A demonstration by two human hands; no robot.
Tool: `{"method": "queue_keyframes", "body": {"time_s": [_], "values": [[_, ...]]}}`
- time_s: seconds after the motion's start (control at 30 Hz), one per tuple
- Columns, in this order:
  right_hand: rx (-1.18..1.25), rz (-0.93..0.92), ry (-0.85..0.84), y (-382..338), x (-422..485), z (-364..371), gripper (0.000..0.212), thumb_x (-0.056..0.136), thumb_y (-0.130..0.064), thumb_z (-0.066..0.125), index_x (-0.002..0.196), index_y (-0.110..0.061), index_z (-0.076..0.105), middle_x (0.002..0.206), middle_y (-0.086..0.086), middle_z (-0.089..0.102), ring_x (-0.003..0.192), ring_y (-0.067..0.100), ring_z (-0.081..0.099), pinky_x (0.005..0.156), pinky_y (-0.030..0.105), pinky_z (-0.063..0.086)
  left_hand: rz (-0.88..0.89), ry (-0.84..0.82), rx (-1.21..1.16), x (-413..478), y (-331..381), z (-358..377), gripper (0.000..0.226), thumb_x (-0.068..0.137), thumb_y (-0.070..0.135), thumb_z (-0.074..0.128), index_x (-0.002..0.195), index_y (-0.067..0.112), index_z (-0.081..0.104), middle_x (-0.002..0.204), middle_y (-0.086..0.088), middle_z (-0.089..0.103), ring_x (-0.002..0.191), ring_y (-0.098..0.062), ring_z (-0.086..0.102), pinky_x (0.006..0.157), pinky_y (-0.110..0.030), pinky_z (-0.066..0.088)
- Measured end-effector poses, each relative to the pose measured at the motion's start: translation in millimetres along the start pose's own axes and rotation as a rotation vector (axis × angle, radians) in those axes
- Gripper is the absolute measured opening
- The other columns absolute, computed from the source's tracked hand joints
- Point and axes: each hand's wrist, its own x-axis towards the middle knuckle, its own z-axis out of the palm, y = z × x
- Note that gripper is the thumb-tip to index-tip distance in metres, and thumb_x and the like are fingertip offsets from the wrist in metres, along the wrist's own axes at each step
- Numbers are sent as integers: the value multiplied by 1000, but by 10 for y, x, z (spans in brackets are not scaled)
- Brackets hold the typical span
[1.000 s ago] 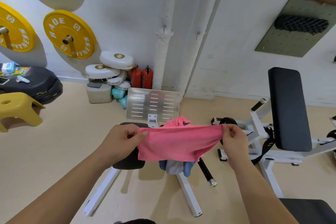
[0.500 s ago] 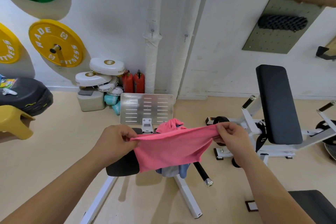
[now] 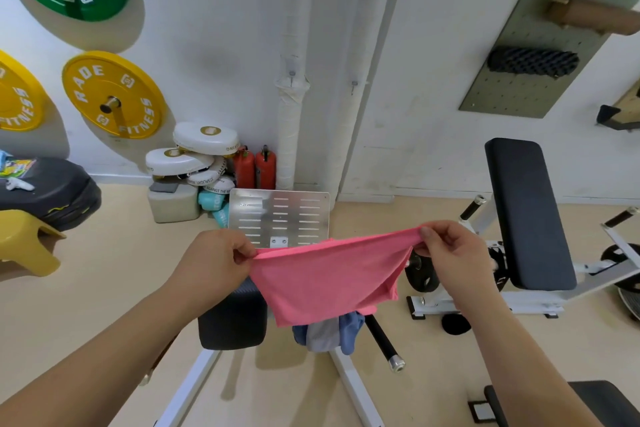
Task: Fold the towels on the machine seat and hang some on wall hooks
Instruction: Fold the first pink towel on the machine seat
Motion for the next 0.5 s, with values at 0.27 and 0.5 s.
{"method": "queue_keyframes", "body": {"time_s": [0.27, 0.5], "values": [[-36, -31, 107, 7, -70, 49, 15, 101, -12, 61, 96, -23, 70, 89, 0, 74, 85, 18, 72, 81, 39, 60, 11, -4, -10, 107, 131, -81, 31, 82, 0, 74, 99, 26, 75, 100, 13, 64, 79, -3, 66, 87, -35, 58], [6, -85, 142, -78, -88, 110, 10, 105, -22, 53, 102, -25, 62, 87, -2, 70, 75, 13, 63, 65, 25, 46, -74, -12, -257, 188, 75, -32, 28, 89, 0, 66, 87, 26, 74, 84, 9, 77, 83, -3, 71, 83, -19, 56]]}}
